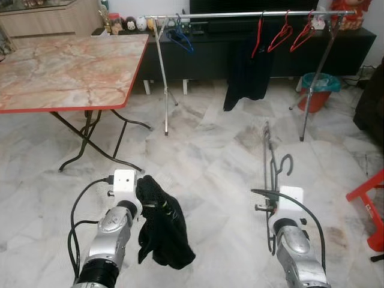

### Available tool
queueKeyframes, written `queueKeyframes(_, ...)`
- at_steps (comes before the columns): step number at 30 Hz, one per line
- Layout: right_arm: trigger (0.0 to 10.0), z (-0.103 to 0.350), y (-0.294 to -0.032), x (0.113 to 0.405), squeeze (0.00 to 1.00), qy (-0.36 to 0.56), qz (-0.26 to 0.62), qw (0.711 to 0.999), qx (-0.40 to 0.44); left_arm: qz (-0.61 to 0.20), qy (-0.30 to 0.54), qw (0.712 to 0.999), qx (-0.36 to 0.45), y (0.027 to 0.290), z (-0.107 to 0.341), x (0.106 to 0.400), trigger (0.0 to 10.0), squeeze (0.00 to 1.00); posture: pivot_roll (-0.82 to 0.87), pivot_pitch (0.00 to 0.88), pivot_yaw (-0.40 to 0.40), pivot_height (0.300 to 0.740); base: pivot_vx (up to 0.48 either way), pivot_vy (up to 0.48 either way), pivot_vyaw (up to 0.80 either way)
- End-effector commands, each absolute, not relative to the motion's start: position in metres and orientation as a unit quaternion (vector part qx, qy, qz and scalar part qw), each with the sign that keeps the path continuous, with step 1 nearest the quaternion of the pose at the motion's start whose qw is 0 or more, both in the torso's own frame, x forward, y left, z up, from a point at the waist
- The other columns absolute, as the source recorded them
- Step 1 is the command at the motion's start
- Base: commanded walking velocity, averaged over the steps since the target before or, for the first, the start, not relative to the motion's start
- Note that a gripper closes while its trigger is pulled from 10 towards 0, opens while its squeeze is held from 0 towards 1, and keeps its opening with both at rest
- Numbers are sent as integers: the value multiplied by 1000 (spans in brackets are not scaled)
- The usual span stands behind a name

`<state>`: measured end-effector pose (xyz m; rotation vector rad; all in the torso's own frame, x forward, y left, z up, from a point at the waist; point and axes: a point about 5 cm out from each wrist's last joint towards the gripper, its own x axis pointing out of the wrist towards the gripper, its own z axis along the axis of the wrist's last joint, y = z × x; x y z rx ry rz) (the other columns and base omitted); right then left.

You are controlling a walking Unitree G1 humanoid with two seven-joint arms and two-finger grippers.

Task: Hang hanger

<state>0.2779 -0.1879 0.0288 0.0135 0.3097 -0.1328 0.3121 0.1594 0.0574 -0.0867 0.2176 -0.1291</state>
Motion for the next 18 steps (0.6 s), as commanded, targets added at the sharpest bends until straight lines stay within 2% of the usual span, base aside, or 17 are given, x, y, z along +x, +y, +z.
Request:
queueKeyframes(1,10000,30,-183,281,0,143,-66,987,19,-68,80,994,-36,159,68,317,10000,0,-8,0,46,740,0,480,0)
queueKeyframes(7,10000,30,-172,281,0,124,-41,991,11,-57,80,994,-38,165,64,314,10000,0,-11,0,50,740,0,480,0)
queueKeyframes(18,10000,26,-184,276,0,112,-68,991,23,-39,67,997,-8,184,63,307,10000,0,-11,0,58,740,0,480,0)
